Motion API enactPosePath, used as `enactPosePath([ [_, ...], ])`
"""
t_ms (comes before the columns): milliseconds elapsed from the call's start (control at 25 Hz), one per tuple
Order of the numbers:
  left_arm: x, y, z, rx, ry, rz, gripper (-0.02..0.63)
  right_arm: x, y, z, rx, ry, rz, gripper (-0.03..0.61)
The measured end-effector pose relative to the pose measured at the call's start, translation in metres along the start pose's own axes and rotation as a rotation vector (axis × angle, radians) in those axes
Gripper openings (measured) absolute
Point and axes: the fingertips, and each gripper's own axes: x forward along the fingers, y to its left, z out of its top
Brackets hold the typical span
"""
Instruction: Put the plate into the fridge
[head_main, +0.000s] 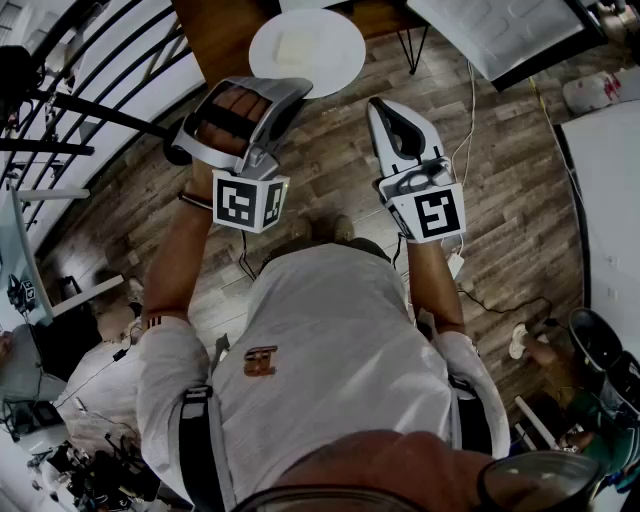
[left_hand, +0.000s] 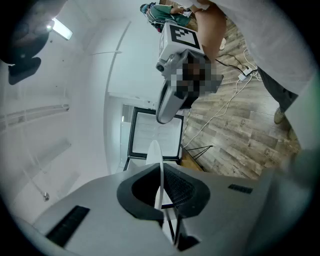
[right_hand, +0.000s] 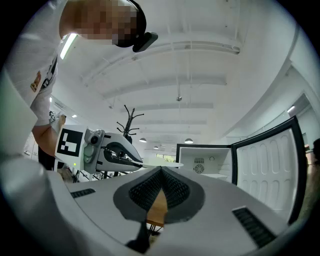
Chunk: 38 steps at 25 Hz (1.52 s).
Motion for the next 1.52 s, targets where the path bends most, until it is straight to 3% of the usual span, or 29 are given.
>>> enactPosePath([
  [560,0.018,0.0,0.011,-0.001,0.021,0.007,0.026,-0.01,-0.016,-0.007,-0.001,0.006,0.008,0.032],
  [1200,0.059,0.016,0.031,-0.011,0.119,0.037,0.026,-0.026,-0.067,-0.009,-0.005,-0.017,0.078,0.032],
  [1520,0.079,0.024,0.026,-0.002,0.133,0.043,0.026,-0.018,-0.085,-0.004,0.002,-0.067,0.071,0.032],
])
